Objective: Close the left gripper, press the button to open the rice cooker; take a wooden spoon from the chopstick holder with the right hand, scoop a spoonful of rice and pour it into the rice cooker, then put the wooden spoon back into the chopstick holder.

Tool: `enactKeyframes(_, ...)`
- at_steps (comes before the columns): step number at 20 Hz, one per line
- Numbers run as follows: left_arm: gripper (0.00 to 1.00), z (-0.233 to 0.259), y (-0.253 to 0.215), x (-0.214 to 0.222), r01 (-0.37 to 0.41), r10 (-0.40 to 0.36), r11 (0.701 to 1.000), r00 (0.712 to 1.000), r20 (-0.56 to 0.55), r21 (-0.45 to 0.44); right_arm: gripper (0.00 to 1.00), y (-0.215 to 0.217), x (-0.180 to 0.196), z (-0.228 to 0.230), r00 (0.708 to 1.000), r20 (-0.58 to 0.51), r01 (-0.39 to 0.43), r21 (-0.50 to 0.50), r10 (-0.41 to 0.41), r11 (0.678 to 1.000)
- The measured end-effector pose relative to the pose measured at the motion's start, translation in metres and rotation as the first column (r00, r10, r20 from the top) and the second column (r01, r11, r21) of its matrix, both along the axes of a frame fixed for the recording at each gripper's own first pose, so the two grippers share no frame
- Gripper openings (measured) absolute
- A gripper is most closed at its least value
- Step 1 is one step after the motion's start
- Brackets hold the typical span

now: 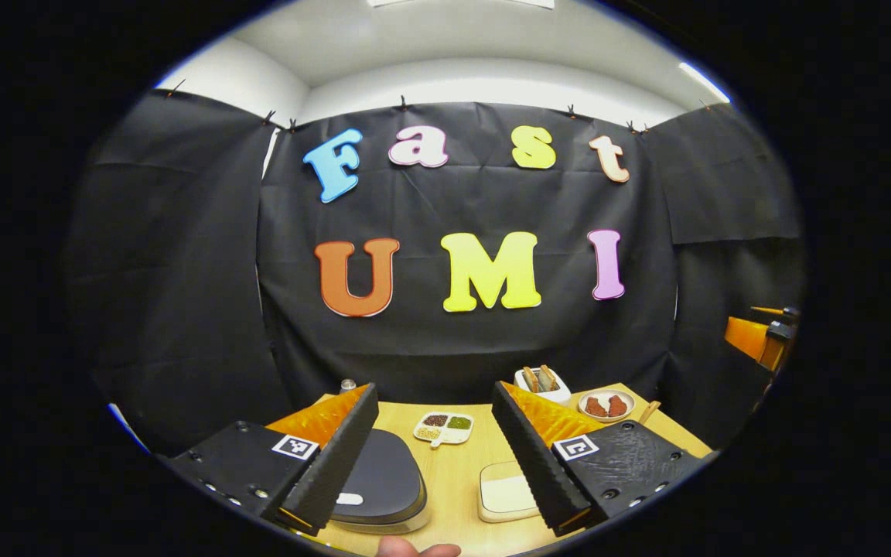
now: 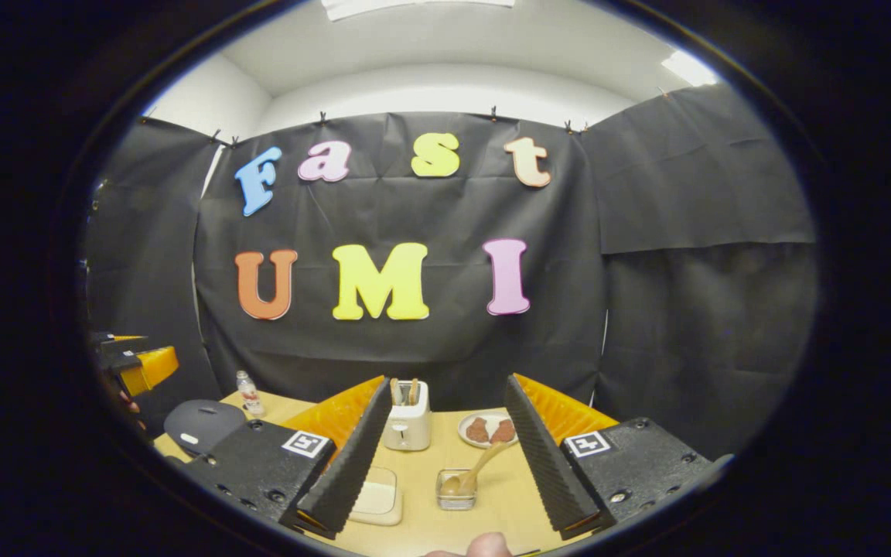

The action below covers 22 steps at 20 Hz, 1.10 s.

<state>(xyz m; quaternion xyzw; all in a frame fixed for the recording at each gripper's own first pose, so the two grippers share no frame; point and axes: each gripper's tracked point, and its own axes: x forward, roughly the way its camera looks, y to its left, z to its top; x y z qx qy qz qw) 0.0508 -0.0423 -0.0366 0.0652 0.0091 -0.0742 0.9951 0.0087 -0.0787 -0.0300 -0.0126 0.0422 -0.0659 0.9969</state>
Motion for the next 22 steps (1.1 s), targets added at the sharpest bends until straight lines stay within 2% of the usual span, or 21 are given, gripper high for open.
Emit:
enactKeyframes(3,0.96,0.002,-0.017,-0.011,0.03,-0.03,1.0,0.999,0.026,0.003,0.96,0.021,-0.001,-0.004,0.999,-0.012,-0.035,0.005,0.035,0.999)
enactKeyframes(4,0.89,0.002,-0.019,-0.012,0.03,-0.03,1.0,0.999,0.027,-0.003,0.96,0.026,-0.002,-0.006,0.999,-0.014,-0.048,-0.004,0.048,0.999)
enactKeyframes(5,0.97,-0.002,-0.019,-0.013,0.027,-0.027,1.0,0.999,0.019,-0.01,0.96,0.032,-0.002,-0.006,0.998,-0.014,-0.062,-0.012,0.062,0.998)
enactKeyframes(10,0.97,-0.007,-0.027,-0.012,0.047,-0.047,0.999,0.999,0.003,-0.025,0.95,0.05,-0.002,-0.009,0.995,-0.019,-0.101,-0.037,0.1,0.994)
enactKeyframes(15,0.97,-0.003,-0.027,-0.01,0.064,-0.063,0.997,0.998,0.021,-0.035,0.95,0.055,0.004,-0.013,0.994,-0.028,-0.104,-0.037,0.103,0.994)
enactKeyframes(22,0.97,-0.002,-0.009,-0.007,0.035,-0.035,0.999,0.999,0.03,-0.02,0.96,0.064,0.009,-0.012,0.995,-0.033,-0.098,-0.036,0.097,0.995)
